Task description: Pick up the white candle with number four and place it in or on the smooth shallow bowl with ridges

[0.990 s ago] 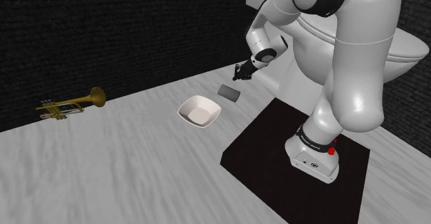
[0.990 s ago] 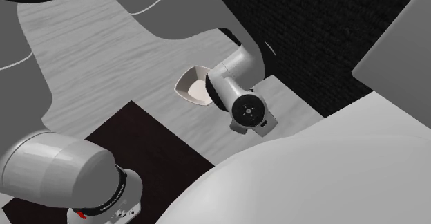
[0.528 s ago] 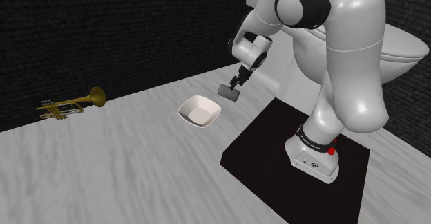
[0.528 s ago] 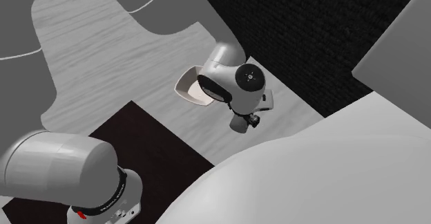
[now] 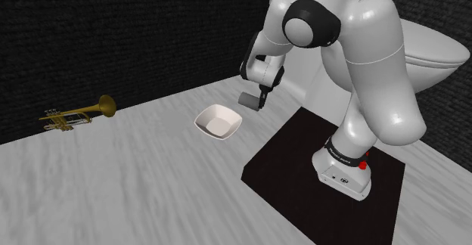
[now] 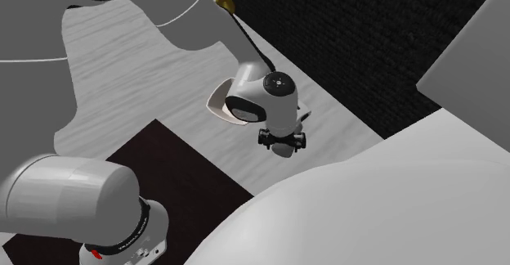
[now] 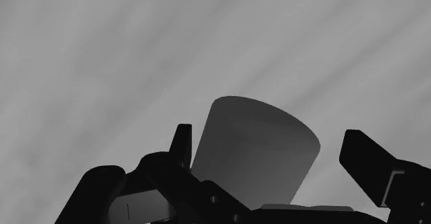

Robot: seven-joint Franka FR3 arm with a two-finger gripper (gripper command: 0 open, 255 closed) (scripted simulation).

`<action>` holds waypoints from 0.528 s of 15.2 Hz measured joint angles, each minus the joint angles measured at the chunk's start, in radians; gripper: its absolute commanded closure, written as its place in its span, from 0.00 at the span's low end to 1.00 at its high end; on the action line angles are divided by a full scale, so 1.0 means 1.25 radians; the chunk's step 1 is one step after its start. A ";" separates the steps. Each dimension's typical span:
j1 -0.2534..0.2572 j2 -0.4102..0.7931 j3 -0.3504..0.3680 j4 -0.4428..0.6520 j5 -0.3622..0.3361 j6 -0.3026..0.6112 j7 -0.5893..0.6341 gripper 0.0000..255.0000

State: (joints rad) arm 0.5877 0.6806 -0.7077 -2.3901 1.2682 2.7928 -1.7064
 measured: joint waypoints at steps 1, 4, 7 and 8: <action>-0.015 0.013 0.015 0.009 0.018 0.004 -0.017 0.00; -0.029 0.029 0.030 0.023 0.036 0.006 -0.032 0.00; -0.031 0.031 0.032 0.024 0.039 0.007 -0.034 0.00; -0.031 0.031 0.033 0.024 0.039 0.007 -0.034 0.00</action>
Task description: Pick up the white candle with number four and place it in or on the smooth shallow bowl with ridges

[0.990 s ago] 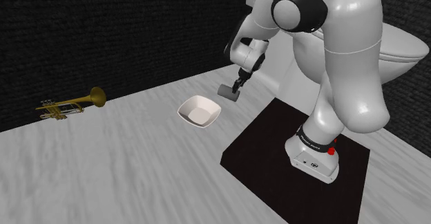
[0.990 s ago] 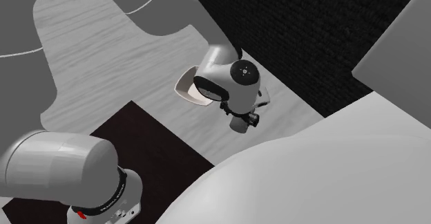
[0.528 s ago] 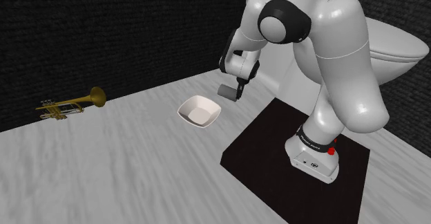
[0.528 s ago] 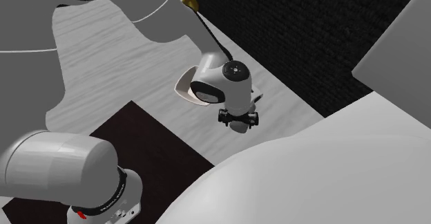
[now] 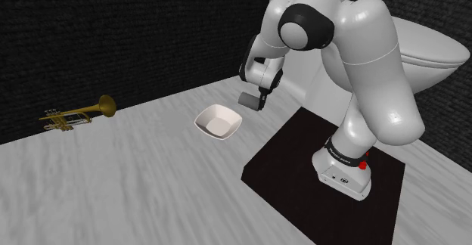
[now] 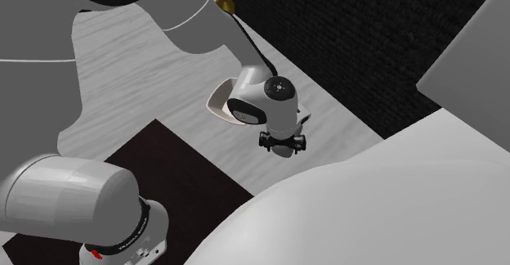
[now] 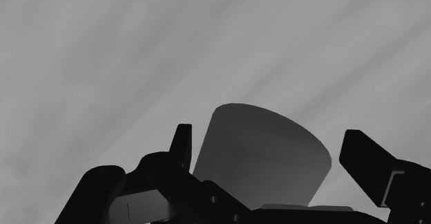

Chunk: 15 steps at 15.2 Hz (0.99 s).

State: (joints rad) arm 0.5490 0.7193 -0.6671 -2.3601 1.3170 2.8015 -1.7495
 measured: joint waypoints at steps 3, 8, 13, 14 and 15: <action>-0.001 0.000 -0.001 0.000 0.000 0.003 0.000 1.00; 0.000 0.001 0.000 0.001 0.000 0.000 0.000 1.00; -0.011 0.003 -0.007 0.018 -0.023 -0.034 0.026 0.00; -0.028 0.003 -0.017 0.043 -0.058 -0.097 0.069 0.00; -0.055 0.009 -0.023 0.080 -0.093 -0.174 0.114 0.00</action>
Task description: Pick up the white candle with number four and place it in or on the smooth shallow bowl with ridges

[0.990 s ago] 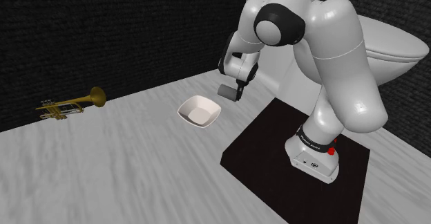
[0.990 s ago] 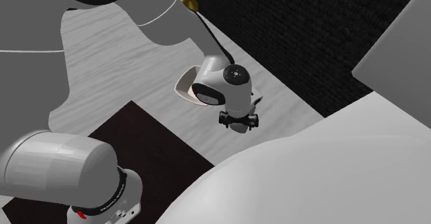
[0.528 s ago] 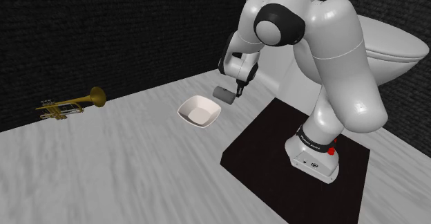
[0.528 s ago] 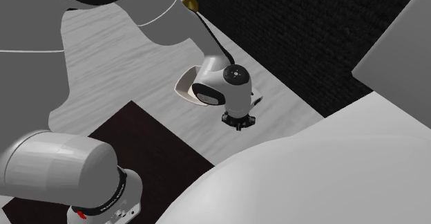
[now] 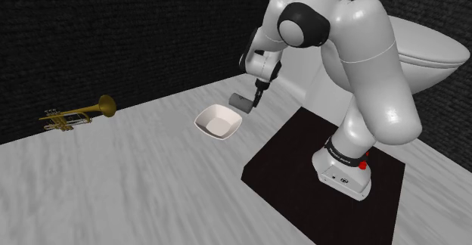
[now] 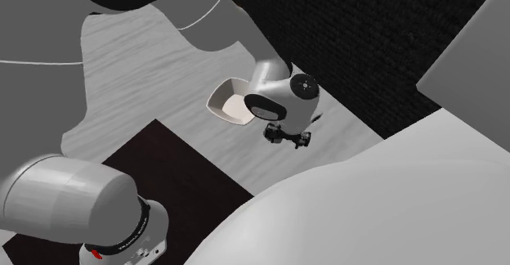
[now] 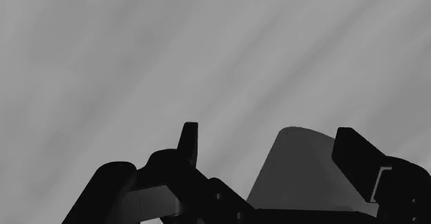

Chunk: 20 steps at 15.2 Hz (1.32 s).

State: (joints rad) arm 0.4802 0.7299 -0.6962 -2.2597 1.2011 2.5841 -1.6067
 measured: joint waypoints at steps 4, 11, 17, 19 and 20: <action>-0.172 0.067 0.036 0.214 -0.056 -0.331 0.152 0.00; -0.401 0.215 0.138 0.518 -0.014 -0.669 0.323 0.00; -0.391 0.236 0.158 0.515 0.009 -0.648 0.319 0.00; -0.390 0.236 0.159 0.514 0.010 -0.646 0.319 0.00; -0.390 0.236 0.159 0.514 0.011 -0.646 0.319 0.00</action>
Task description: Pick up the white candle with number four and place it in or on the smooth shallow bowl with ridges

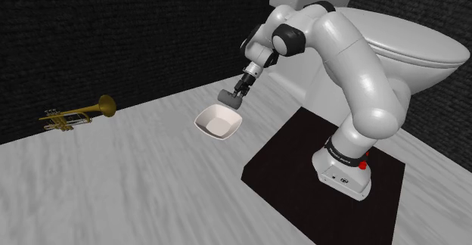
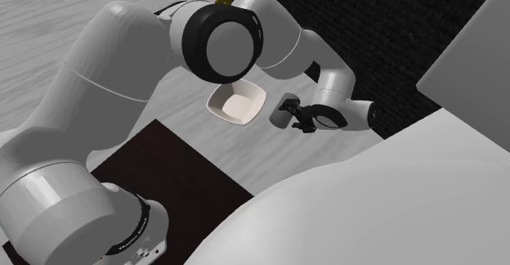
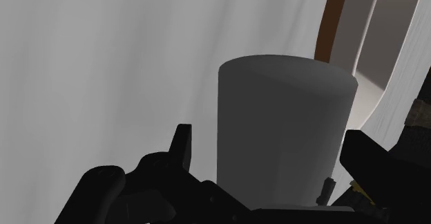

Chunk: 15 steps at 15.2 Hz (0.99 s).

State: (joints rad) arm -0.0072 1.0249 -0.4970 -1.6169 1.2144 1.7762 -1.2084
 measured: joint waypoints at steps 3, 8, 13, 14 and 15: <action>0.000 0.000 0.000 0.000 0.000 0.000 0.000 1.00; 0.004 -0.007 0.000 -0.003 0.000 -0.022 0.002 1.00; 0.004 -0.008 -0.004 -0.004 0.001 -0.020 0.001 1.00; 0.006 -0.009 -0.006 -0.005 0.001 -0.020 0.001 1.00; 0.009 -0.013 -0.010 -0.008 0.000 -0.016 0.003 1.00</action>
State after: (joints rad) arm 0.0038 1.0087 -0.5090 -1.6267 1.2143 1.7559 -1.2045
